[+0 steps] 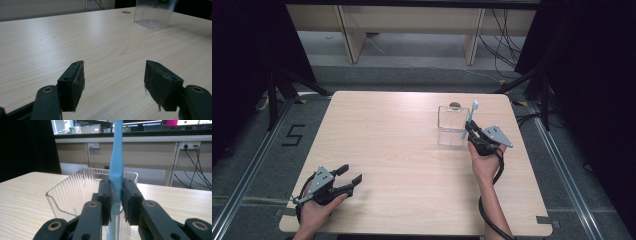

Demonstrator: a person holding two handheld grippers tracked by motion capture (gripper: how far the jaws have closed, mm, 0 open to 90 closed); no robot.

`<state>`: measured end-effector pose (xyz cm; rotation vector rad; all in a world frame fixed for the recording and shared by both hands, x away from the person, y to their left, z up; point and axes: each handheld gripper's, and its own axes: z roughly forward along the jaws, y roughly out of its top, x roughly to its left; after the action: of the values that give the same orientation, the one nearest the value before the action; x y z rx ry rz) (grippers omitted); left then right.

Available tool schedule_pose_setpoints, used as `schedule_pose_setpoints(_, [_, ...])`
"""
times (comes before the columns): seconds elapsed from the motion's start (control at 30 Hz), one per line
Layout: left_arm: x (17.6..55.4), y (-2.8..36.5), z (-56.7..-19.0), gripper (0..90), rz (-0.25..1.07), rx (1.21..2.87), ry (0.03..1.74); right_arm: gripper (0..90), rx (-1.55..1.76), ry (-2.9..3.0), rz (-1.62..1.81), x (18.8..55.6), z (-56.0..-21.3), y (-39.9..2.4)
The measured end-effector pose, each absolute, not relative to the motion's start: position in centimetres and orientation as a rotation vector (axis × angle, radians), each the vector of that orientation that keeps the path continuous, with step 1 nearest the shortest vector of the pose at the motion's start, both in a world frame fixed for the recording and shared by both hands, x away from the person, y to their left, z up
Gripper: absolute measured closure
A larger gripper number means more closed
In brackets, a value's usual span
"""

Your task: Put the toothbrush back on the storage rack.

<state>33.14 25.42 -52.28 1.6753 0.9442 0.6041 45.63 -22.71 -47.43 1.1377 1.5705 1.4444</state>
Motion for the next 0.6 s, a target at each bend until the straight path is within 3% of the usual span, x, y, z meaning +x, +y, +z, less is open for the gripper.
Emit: schedule_pose_setpoints(0.6, [33.13, 25.40, -52.30, 32.2, 0.605, 1.670, 0.943, 78.2, 1.168, 1.562, 1.451, 45.60, -47.50, -22.74])
